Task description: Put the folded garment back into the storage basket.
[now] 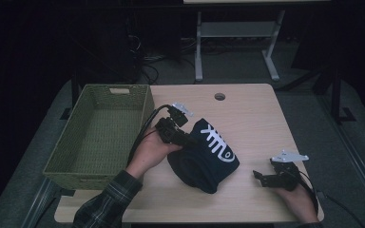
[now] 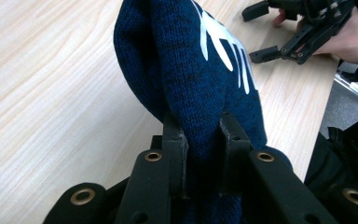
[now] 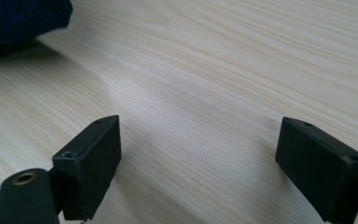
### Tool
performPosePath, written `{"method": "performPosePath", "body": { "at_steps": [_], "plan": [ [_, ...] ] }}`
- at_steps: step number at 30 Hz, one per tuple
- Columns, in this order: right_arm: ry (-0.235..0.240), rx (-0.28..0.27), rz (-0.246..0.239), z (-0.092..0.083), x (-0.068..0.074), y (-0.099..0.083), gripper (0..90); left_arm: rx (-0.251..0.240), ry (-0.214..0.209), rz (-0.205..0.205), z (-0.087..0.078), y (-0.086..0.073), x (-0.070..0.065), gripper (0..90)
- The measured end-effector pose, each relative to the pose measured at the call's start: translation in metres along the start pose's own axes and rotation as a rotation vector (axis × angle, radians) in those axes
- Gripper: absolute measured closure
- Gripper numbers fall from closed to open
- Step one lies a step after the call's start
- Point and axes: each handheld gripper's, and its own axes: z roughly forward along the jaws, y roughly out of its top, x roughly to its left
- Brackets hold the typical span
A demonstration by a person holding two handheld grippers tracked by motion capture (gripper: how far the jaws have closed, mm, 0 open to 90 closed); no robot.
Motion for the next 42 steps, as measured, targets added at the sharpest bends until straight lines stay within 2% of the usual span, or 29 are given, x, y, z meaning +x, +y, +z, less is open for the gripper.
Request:
{"method": "performPosePath", "body": {
  "at_steps": [6, 19, 26, 31, 42],
  "plan": [
    [0.0, 0.0, 0.001, 0.0, 0.0, 0.0, 13.8, 0.002, 0.019, 0.022, -0.019, 0.009, -0.001, 76.6],
    [-0.001, 0.0, 0.003, 0.0, 0.0, 0.0, 14.0, -0.032, 0.058, 0.011, -0.068, 0.016, 0.004, 76.6],
    [-0.003, -0.003, 0.004, 0.0, 0.0, 0.0, 14.4, -0.058, 0.092, -0.01, -0.093, 0.013, 0.008, 76.6],
    [-0.003, -0.003, 0.004, 0.0, -0.001, 0.0, 14.4, -0.086, 0.097, -0.034, -0.111, 0.011, 0.014, 76.6],
    [-0.006, -0.005, 0.007, 0.0, -0.001, 0.0, 14.5, -0.071, 0.127, -0.045, -0.141, 0.008, 0.02, 76.6]
  ]
}}
